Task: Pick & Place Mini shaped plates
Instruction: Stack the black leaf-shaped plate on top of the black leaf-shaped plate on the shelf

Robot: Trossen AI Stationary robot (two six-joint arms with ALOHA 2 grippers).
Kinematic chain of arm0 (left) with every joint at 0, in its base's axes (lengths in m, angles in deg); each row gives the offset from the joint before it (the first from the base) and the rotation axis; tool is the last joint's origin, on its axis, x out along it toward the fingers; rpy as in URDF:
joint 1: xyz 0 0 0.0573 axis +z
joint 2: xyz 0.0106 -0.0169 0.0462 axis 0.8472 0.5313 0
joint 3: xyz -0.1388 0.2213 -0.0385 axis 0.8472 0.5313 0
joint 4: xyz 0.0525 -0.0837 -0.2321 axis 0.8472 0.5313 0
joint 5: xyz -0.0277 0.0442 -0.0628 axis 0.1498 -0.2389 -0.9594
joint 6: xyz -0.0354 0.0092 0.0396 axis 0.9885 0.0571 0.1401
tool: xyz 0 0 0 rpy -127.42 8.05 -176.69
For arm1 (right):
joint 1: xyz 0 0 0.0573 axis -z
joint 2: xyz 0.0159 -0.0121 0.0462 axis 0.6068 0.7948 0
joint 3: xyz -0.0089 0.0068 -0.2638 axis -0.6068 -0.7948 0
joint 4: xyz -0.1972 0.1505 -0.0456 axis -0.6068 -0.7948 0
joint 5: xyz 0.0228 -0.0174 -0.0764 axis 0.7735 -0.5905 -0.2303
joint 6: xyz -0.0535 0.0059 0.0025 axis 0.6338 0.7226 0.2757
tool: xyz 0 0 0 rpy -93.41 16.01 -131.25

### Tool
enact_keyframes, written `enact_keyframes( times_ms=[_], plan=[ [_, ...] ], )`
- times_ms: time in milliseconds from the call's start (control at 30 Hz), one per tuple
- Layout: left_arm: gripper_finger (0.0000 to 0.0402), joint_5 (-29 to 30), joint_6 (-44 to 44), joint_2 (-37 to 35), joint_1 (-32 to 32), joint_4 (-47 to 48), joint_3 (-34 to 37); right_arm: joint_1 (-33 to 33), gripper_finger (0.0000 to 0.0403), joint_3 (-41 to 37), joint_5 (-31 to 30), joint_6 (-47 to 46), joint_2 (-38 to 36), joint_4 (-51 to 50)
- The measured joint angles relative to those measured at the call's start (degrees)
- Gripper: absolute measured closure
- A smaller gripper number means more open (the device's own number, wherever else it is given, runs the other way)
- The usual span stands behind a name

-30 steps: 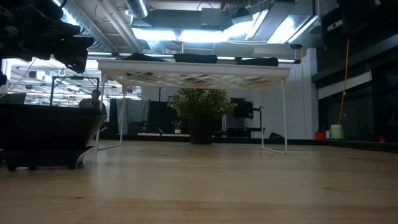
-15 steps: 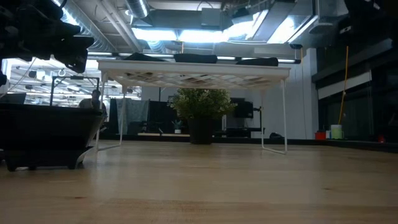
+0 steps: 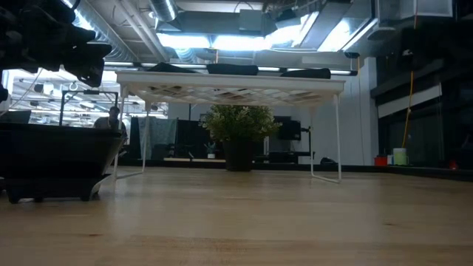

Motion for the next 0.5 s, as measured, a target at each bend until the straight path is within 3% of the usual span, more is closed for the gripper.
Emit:
enact_keyframes(
  times_ms=[500],
  plan=[
    [0.0258, 0.0, 0.0, 0.0, 0.0, -0.1, 0.0, 2.2, 0.0279, 0.0, -0.1, 0.7, 0.1, -5.1]
  ],
)
